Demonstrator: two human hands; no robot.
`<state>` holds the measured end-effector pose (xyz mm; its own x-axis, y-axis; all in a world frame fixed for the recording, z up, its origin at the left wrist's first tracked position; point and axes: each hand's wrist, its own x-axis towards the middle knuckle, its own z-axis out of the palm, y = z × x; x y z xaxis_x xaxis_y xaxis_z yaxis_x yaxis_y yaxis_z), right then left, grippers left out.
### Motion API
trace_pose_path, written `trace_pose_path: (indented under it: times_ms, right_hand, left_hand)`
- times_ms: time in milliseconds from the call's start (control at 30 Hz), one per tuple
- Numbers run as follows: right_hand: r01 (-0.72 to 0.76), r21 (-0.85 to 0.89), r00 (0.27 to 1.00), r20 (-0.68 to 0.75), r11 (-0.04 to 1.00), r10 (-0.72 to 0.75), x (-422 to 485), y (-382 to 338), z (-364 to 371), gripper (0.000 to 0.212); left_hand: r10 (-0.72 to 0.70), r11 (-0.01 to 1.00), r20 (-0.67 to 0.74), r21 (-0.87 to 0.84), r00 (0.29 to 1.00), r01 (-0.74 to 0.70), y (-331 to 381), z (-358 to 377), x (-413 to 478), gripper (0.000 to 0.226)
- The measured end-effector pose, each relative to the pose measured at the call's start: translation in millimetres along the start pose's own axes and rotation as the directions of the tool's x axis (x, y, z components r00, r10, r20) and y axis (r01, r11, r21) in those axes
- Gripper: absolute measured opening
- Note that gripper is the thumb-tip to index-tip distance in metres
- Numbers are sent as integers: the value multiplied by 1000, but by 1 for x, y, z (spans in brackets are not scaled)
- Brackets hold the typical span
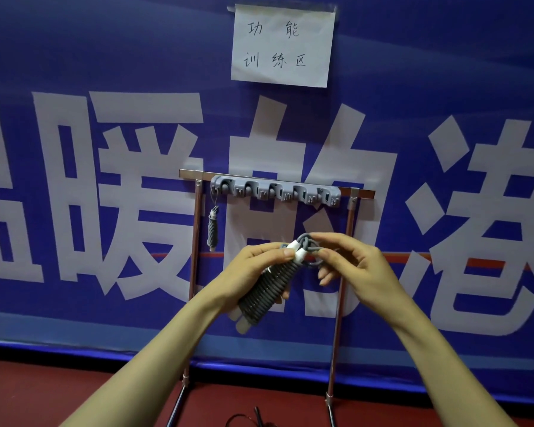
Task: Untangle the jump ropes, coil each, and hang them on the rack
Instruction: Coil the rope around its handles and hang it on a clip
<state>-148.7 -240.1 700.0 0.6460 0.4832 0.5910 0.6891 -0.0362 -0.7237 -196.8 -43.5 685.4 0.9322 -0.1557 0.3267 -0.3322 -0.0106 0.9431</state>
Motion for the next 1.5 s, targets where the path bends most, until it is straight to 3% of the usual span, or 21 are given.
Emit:
trace_pose_path:
  times_ms: [133,267,433,567,800,1000,1133,1233,1400,1500]
  right_hand:
    - [-169,190,979,144,967,143,5,-5,-10,36]
    - [-220,136,953,242,966,183,10,-13,-16,35]
    - [-209,27,953,230,978,197,14,-10,-17,14]
    - [-158,12,956,252,987,150,12,-11,-17,17]
    - [71,-203,991,127,977,-46,9,-3,-7,7]
    - [102,-252,986,151,962,-65,13,-3,-8,3]
    - [99,-227,994,-29,969,-108,13,-2,5,3]
    - [68,-224,982,-156,972,-104,15,-1,13,8]
    - [91,-480,948,-228,872,-224,18,7,22,13]
    - [123,-531,932,-228,838,-281,19,12,25,16]
  left_hand:
    - [-31,999,62,38,998,29,1,-3,-1,30]
    - [-70,998,95,8,993,69,2,-4,-3,34]
    - [-97,995,113,7,989,97,3,-2,-2,32]
    - [-104,994,123,-22,987,108,3,1,-3,27]
    - [-89,995,97,-34,991,93,8,6,-2,33]
    - [-72,992,112,-98,991,83,5,9,-2,33]
    - [-9,984,1,-175,1000,9,-2,13,7,42]
    - [68,988,-23,-137,997,-71,-5,17,12,41]
    - [87,990,-48,-108,995,-92,-8,15,15,48]
    - [103,990,-39,-98,994,-106,-6,13,14,38]
